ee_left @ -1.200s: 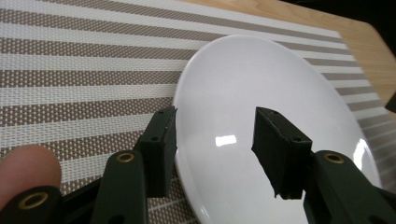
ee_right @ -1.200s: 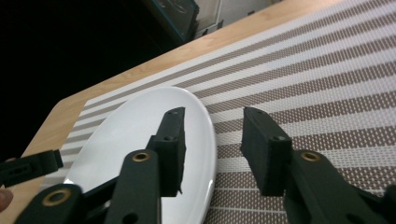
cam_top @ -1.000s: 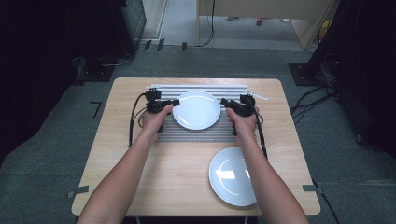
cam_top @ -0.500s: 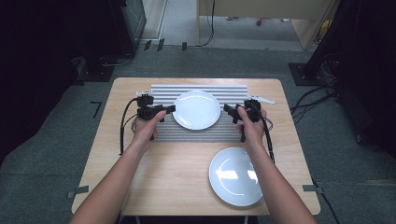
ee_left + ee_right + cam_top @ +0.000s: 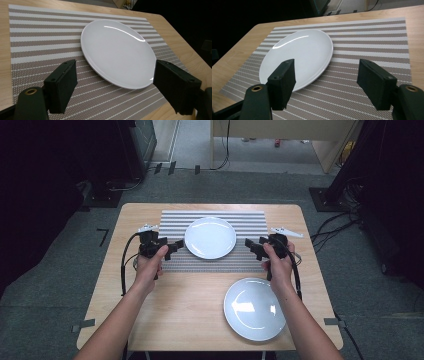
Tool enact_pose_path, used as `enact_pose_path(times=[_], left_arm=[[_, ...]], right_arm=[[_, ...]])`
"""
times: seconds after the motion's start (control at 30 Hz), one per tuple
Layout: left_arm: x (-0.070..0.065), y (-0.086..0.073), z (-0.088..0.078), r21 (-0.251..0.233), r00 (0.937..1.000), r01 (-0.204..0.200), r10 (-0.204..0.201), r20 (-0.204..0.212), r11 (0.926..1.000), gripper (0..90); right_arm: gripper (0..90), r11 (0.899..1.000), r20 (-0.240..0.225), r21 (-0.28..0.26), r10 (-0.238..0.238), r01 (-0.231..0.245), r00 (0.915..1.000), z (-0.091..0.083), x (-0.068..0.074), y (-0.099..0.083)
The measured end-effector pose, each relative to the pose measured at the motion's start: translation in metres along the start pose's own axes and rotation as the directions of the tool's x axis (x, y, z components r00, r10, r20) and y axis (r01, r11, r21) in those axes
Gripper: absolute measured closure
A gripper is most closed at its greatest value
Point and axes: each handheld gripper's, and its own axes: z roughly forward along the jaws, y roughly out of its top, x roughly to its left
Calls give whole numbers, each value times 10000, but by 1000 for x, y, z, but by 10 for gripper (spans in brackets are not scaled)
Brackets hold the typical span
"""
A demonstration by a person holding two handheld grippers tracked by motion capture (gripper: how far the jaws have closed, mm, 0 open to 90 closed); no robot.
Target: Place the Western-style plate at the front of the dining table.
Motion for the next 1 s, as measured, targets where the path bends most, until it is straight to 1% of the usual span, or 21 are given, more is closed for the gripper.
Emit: enact_pose_path(times=[0.07, 0.17, 0.2, 0.3, 0.4, 0.5, 0.57, 0.6, 0.67, 0.73, 0.77, 0.83, 1.0], left_arm=[[-3, -3, -5, -28, 9999, -141, 141, 19, 9999, 190], [-5, -7, -13, -122, 9998, -170, 171, 137, 9998, 188], [-5, -8, -15, -152, 9996, -252, 253, 85, 9996, 186], [-5, -13, -22, -172, 9998, -187, 188, 58, 9997, 186], [-3, -17, -28, -162, 9998, -217, 217, -7, 9996, 186], [-1, -23, -34, -134, 9994, -303, 301, -157, 9995, 186], [3, -26, -39, -108, 9994, -319, 317, -160, 9994, 186], [4, -28, -41, -113, 9992, -322, 320, -232, 9994, 186], [7, -31, -46, -128, 9994, -283, 280, -212, 9995, 186], [10, -36, -51, -143, 9990, -322, 317, -300, 9994, 185], [11, -38, -53, -115, 9986, -383, 378, -377, 9992, 185], [13, -42, -57, -40, 9980, -407, 405, -495, 9992, 185], [20, -54, -68, 8, 9980, -252, 252, -577, 9997, 184]], right_arm=[[308, 9999, -6, -4, -106, 106, 9999, -6, 0, -2], [300, 9996, 54, -4, -278, 278, 9996, -14, -1, -6], [300, 9995, 111, 26, -330, 329, 9994, -17, -1, -8], [299, 9992, 211, 18, -395, 395, 9990, -24, -3, -12], [299, 9989, 284, 43, -465, 464, 9985, -32, -6, -16], [298, 9986, 395, 56, -518, 517, 9979, -39, -10, -20], [297, 9988, 421, 66, -495, 492, 9979, -44, -12, -23], [297, 9988, 413, 82, -477, 474, 9980, -46, -14, -25], [297, 9990, 424, 108, -447, 443, 9981, -51, -17, -28], [297, 9993, 417, 120, -362, 358, 9985, -56, -21, -31], [297, 9994, 452, 101, -348, 343, 9984, -61, -24, -35], [297, 9995, 487, 91, -321, 317, 9983, -64, -26, -38], [297, 9997, 698, 81, -227, 221, 9973, -79, -37, -50]])
